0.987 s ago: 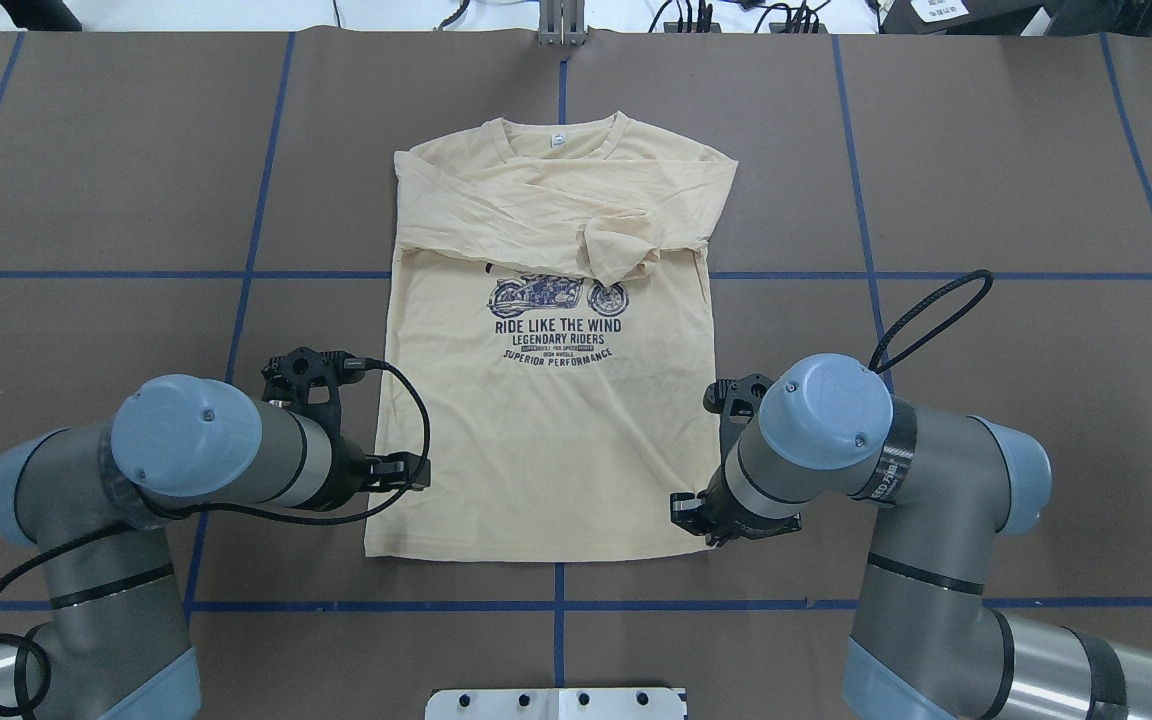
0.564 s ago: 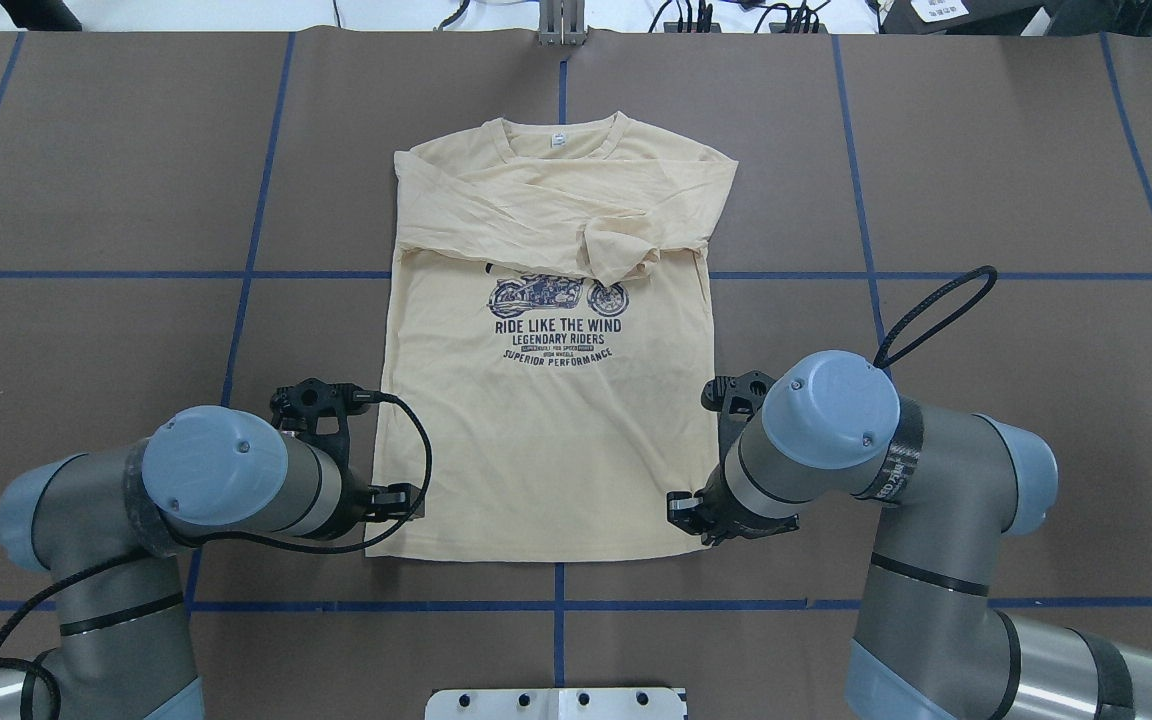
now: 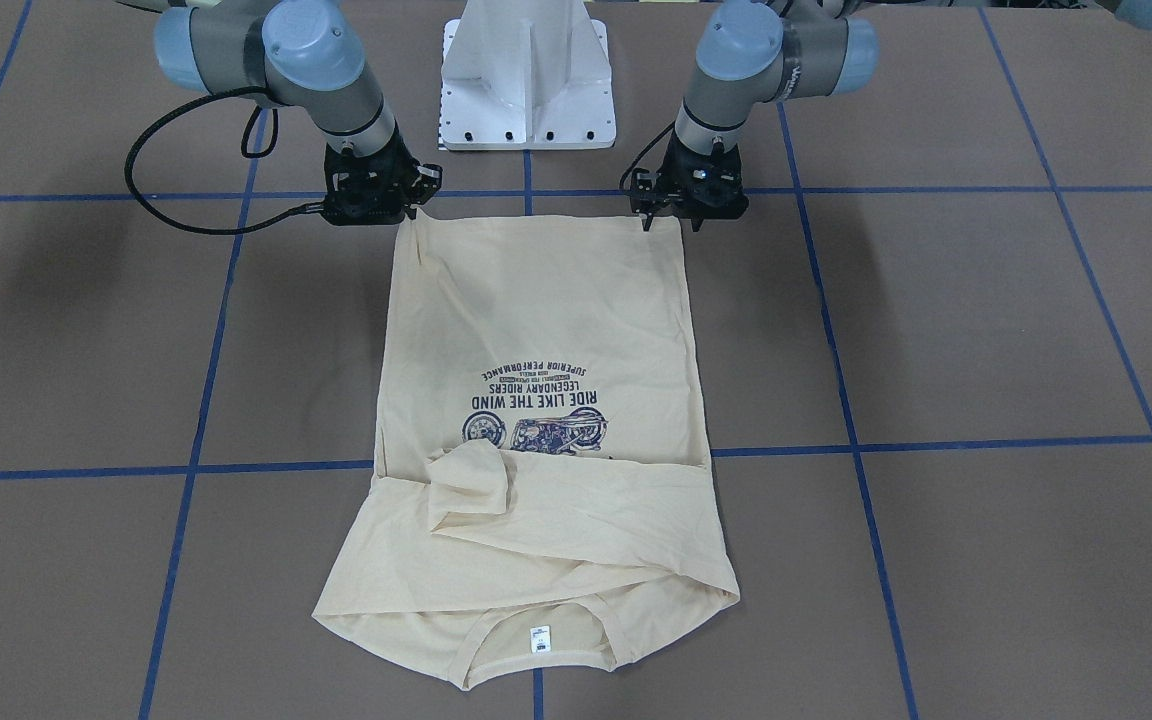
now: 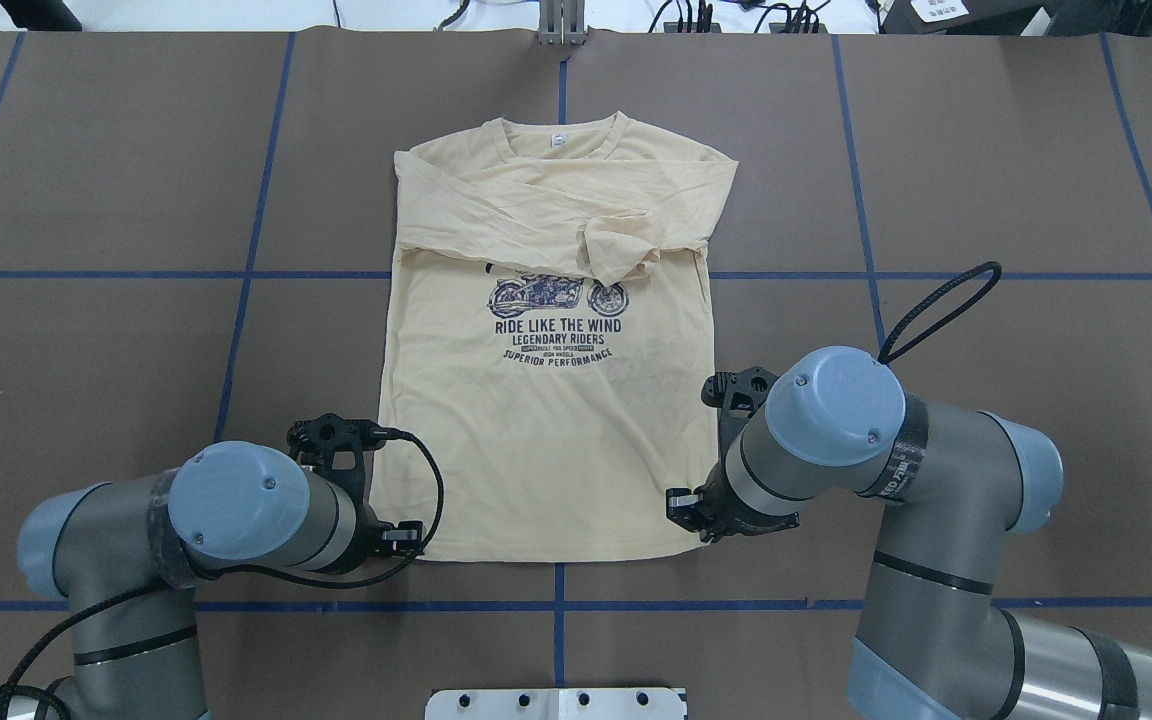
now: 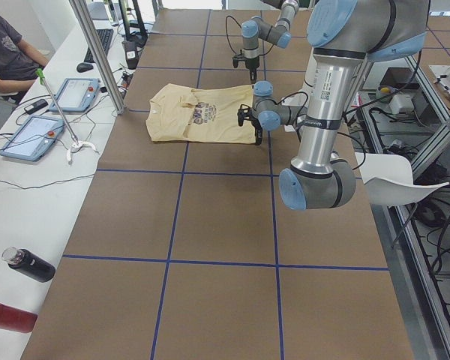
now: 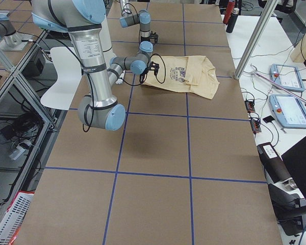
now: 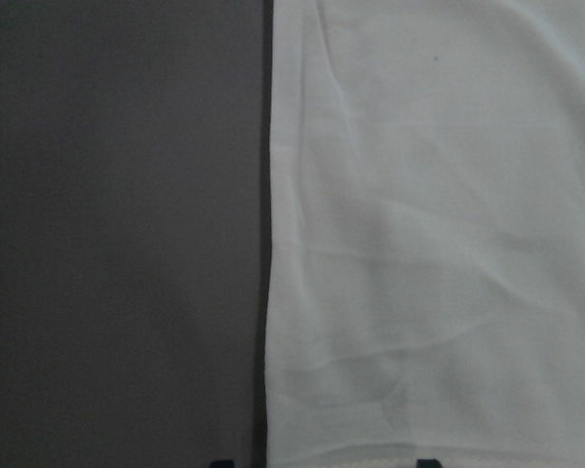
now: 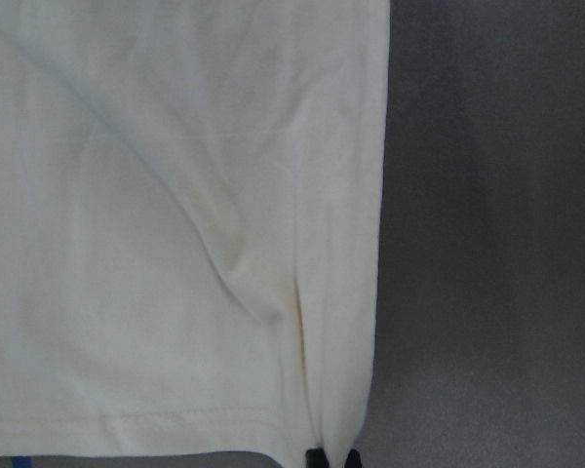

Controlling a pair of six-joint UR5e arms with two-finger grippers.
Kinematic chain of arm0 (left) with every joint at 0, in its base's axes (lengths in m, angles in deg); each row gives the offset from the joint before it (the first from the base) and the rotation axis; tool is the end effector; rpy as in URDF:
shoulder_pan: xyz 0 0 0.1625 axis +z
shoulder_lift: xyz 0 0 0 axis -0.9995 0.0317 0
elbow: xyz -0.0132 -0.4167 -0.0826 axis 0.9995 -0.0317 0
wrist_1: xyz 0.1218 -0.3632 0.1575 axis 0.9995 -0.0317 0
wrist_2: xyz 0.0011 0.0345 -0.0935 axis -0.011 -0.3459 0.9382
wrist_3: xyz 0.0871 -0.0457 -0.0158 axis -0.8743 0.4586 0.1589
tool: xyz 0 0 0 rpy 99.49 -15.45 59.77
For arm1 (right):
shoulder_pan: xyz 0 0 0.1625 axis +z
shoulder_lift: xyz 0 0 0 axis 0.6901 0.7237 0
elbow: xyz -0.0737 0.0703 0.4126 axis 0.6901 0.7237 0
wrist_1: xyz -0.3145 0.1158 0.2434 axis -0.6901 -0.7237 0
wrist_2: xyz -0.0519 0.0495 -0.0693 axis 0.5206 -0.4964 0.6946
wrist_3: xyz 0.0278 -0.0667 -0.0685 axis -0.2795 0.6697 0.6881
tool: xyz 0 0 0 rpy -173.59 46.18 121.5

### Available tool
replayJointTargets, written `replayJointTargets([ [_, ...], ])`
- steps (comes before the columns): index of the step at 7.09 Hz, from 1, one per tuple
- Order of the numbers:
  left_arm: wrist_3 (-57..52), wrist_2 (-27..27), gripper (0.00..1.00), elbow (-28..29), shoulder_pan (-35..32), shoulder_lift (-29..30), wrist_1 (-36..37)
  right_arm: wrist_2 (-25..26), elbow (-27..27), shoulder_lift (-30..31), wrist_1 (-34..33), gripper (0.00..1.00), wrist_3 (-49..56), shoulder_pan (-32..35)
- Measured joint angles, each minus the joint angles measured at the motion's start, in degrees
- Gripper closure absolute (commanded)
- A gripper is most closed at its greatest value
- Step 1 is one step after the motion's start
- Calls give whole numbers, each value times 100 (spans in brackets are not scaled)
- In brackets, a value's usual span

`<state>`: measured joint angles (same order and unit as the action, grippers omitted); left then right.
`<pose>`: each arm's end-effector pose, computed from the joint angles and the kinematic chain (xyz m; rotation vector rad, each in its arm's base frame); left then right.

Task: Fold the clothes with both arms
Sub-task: 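Lower both grippers onto the hem corners and close them on the fabric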

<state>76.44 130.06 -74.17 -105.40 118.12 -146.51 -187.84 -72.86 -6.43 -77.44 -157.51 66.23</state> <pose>0.5209 -0.2780 0.3284 0.0037 0.8690 -0.0063 -0.4985 -0.3064 0.2955 -0.1582 -0.8720 0.0029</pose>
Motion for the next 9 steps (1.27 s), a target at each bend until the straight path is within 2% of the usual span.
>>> replayJointTargets([
  [1,-2,1,39,10,4,3,1,-13,-2,0,0,100,4,16],
  [3,-19,1,91,14,7,5,1,-68,-22,0,0,100,7,69],
  [4,-24,1,100,11,7,5,1,-89,-31,0,0,100,9,93],
  [7,-7,22,100,-66,-37,31,34,-97,-36,5,0,100,23,117],
  [9,-9,37,100,-340,-91,39,265,-99,-142,22,0,100,15,131],
])
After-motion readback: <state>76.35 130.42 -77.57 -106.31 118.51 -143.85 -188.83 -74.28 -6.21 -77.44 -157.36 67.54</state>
